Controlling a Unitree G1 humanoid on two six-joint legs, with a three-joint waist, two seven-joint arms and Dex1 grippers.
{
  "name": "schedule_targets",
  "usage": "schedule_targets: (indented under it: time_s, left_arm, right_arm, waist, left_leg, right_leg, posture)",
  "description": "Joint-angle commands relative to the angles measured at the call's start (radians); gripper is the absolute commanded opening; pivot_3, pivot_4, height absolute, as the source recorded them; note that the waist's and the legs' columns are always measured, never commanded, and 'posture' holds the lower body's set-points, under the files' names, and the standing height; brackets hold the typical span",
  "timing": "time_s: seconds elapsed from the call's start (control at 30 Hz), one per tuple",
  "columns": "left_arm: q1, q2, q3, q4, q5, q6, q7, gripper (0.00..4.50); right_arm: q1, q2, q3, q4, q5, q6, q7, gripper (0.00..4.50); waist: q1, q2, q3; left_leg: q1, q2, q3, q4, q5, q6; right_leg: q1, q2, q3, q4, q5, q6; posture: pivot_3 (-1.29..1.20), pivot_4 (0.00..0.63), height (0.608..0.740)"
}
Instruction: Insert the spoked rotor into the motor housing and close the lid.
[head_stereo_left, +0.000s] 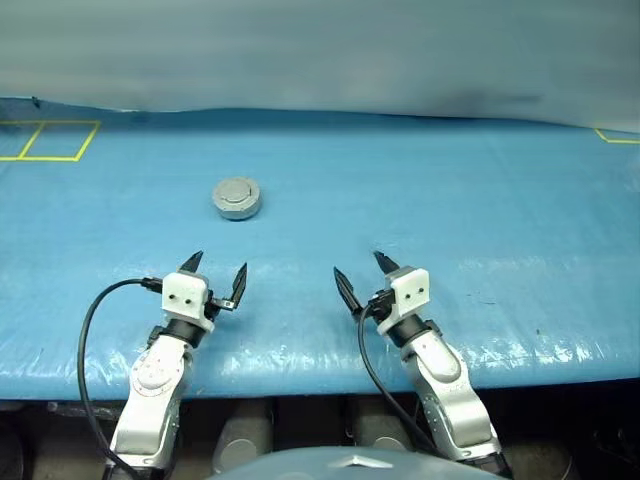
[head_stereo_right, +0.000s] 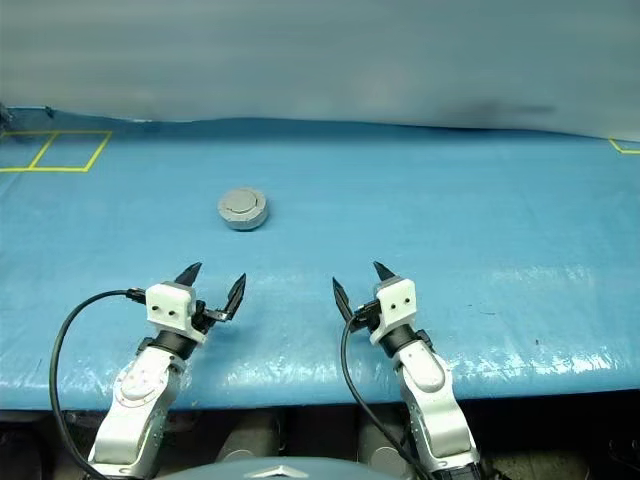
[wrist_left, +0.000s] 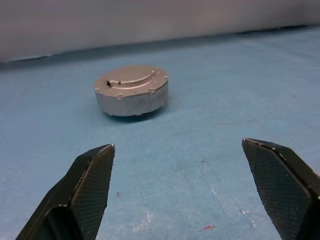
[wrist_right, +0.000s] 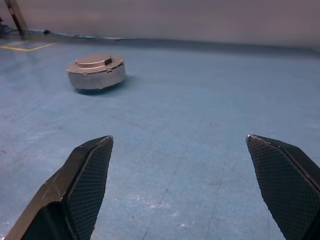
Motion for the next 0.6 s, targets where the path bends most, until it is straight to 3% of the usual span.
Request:
schedule_targets:
  time_s: [0.03, 0.6]
  left_arm:
    - [0.011, -0.015, -0.008, 0.036, 0.04, -0.073, 0.01, 4.47]
    - [-0.032, -0.041, 0.039, 0.09, 0.036, -0.104, 0.006, 4.47]
  right_arm:
    - [0.027, 0.018, 0.02, -0.002, 0.003, -0.041, 0.002, 4.5]
    - [0.035, 0.027, 0.018, 0.015, -0.011, -0.04, -0.006, 4.5]
  waist:
    - [0.0, 0.0, 0.0]
    - [-0.004, 0.0, 0.0]
  left_leg:
    - [0.0, 0.0, 0.0, 0.0, 0.0, 0.0]
    - [0.0, 0.001, 0.0, 0.003, 0.0, 0.0]
  right_leg:
    - [0.0, 0.0, 0.0, 0.0, 0.0, 0.0]
    - [0.001, 0.0, -0.002, 0.001, 0.0, 0.0]
  posture:
    - [0.0, 0.15, 0.74]
    - [0.0, 0.15, 0.74]
